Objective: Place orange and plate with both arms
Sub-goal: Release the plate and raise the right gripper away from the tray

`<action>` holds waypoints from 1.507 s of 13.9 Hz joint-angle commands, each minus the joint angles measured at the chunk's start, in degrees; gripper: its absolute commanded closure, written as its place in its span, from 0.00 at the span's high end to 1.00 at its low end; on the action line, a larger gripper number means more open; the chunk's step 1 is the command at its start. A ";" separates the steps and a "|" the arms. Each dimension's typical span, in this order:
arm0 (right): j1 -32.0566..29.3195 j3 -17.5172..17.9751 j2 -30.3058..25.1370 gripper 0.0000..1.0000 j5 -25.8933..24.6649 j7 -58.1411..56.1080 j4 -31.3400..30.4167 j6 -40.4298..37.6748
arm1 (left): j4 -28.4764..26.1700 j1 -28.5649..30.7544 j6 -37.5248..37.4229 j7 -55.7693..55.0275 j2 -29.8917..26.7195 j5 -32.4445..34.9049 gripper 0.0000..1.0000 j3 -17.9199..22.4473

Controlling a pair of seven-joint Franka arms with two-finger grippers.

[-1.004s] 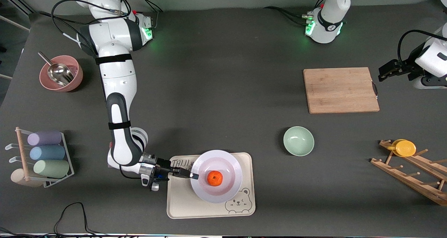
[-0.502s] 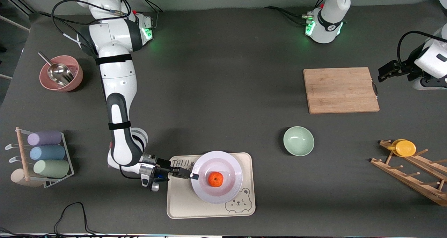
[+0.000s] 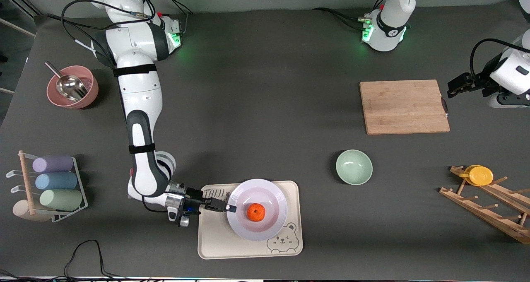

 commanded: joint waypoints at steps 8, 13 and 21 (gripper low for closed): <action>-0.97 -3.75 -5.68 0.81 -20.18 9.59 1.69 -0.29 | -0.32 -0.40 1.43 0.82 -0.41 0.14 1.00 0.36; -4.22 -3.58 -18.76 1.00 -50.33 14.90 -0.32 -7.12 | -0.23 -0.40 1.17 0.73 -0.41 0.14 1.00 0.36; -7.02 -0.35 -48.29 1.00 -91.30 29.39 -9.90 -24.70 | -0.23 -0.40 1.17 0.82 -0.41 0.58 1.00 0.36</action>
